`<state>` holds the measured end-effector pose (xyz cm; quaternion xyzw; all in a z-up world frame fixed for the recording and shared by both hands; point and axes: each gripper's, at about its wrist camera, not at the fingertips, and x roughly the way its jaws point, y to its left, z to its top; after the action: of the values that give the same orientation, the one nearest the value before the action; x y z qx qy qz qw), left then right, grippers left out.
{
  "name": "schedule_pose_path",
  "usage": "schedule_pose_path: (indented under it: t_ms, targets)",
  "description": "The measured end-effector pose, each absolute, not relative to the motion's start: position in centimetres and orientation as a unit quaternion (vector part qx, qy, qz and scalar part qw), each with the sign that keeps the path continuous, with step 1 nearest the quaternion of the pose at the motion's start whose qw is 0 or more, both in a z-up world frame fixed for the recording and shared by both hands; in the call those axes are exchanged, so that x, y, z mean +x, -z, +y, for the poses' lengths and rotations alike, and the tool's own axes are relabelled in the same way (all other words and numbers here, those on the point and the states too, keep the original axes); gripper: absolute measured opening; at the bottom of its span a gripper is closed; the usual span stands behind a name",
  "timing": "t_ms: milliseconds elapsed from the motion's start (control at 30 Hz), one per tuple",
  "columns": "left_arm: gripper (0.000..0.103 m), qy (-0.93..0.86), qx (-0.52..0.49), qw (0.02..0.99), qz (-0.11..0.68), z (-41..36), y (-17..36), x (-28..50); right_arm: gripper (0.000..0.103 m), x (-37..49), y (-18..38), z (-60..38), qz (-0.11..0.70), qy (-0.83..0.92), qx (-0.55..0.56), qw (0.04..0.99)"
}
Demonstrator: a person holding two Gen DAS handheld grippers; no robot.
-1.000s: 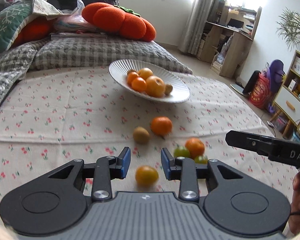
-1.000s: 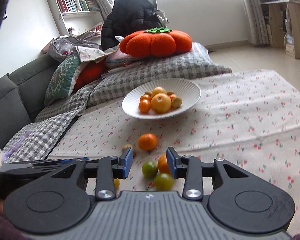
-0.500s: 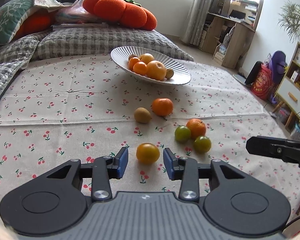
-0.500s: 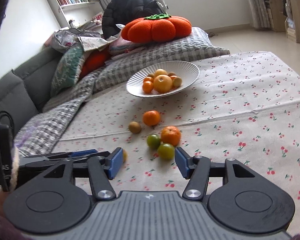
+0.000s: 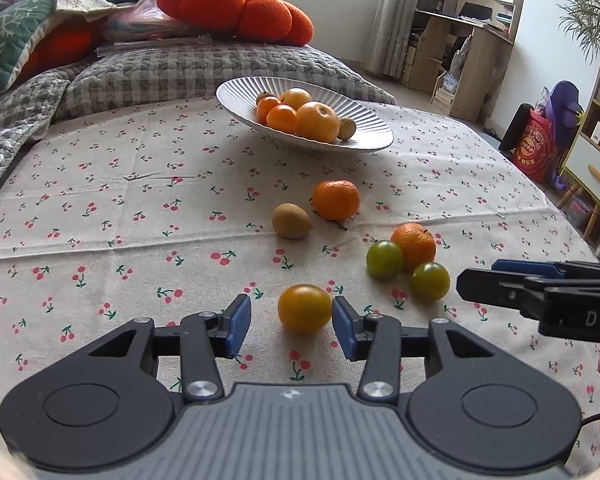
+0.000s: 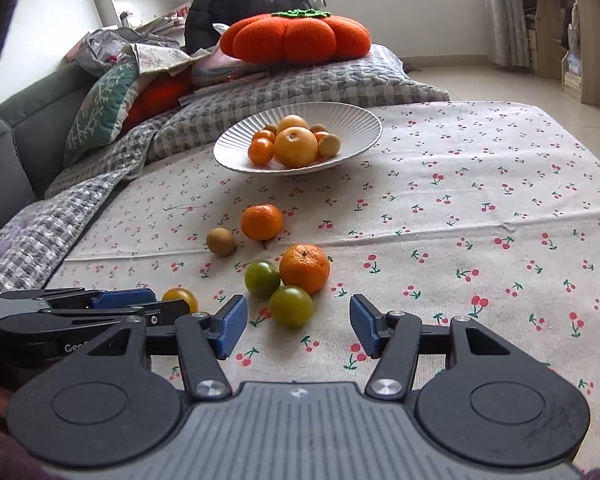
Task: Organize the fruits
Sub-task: 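Grasp a small yellow fruit with the left tool while the right tool grasps a green lime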
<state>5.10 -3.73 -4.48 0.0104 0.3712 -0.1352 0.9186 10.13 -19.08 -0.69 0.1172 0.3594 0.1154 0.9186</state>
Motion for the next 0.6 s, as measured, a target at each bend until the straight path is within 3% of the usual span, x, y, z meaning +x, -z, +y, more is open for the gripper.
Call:
schedule_pose_path:
  t_ms: [300, 600]
  targets:
    - [0.034, 0.141, 0.008, 0.916, 0.376, -4.1, 5.1, 5.7, 0.053, 11.6, 1.4, -17.6, 0.372, -0.123, 0.104, 0.914]
    - [0.036, 0.143, 0.011, 0.92, 0.366, -4.6, 5.5, 5.8, 0.044, 12.1, 2.0, -16.7, 0.384, -0.118, 0.104, 0.91]
